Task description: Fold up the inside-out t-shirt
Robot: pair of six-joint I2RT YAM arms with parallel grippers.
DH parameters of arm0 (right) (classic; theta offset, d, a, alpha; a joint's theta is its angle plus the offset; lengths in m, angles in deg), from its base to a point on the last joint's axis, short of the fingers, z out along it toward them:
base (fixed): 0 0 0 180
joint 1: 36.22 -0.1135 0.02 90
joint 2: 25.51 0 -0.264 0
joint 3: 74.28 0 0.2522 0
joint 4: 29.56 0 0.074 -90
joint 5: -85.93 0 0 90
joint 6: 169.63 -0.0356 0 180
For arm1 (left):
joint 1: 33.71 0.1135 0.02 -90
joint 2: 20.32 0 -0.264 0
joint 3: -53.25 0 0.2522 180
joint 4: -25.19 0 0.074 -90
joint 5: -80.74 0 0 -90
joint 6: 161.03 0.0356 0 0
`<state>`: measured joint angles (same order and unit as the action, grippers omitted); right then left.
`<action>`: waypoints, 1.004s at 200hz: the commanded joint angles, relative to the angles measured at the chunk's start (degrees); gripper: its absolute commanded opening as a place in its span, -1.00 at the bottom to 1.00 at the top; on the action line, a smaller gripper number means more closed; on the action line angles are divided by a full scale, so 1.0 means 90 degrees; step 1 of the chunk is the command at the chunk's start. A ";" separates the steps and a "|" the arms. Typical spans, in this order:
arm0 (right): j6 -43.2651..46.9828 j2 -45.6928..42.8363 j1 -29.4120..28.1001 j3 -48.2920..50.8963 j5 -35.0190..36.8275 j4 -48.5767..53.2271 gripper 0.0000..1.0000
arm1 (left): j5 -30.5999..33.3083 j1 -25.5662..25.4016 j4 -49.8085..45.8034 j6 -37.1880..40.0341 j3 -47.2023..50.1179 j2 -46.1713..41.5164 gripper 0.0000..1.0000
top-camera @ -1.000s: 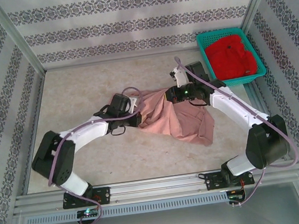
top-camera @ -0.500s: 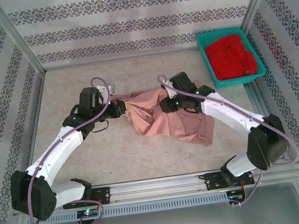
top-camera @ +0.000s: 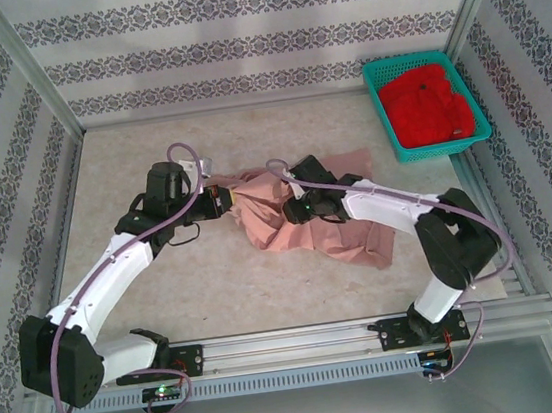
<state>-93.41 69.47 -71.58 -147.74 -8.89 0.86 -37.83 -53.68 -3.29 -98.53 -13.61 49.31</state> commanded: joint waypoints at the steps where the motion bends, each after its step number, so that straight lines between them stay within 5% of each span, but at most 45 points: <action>1: -0.0002 -0.0108 0.0126 -0.0125 0.0180 -0.0145 -0.51 | 0.0360 0.0135 -0.0190 -0.0069 0.0077 -0.0337 -1.00; 20: 0.0070 -0.0532 0.0196 0.0207 -0.0002 -0.0086 -1.00 | 0.0674 0.0231 -0.0274 -0.0092 0.0133 -0.0460 -1.00; 56: -0.0155 -0.1937 0.0449 0.1122 -0.0913 -0.0306 -1.00 | 0.1540 0.0314 -0.0735 0.0050 0.0234 -0.0599 -1.00; 83: -0.0402 -0.2505 0.0539 0.1516 -0.1327 -0.0614 -1.00 | 0.1493 0.0313 -0.0767 0.0083 0.0412 -0.0529 -1.00; 93: -0.0353 -0.2349 0.0333 0.1400 -0.1105 -0.0622 -1.00 | 0.1321 0.0312 -0.0726 0.0053 0.0432 -0.0500 -1.00; 111: -0.0247 -0.1739 -0.0136 0.0954 -0.0446 -0.0589 -0.37 | 0.1230 0.0313 -0.0641 0.0000 0.0445 -0.0516 -1.00; 132: -0.0191 -0.0963 -0.0401 0.0393 0.0025 -0.0584 -0.07 | 0.1215 0.0312 -0.0676 0.0026 0.0384 -0.0535 -1.00; 163: 0.0047 0.0149 -0.0554 -0.0235 0.0561 -0.0450 -0.06 | 0.1166 0.0312 -0.0669 0.0067 0.0365 -0.0532 -1.00; 201: 0.0360 0.0592 -0.0483 -0.0486 0.1073 -0.0174 -0.40 | 0.1208 0.0309 -0.0698 0.0131 0.0379 -0.0607 -1.00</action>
<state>-92.85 74.33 -76.34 -150.43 -4.54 -3.38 -26.97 -51.47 -8.82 -98.47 -9.83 44.98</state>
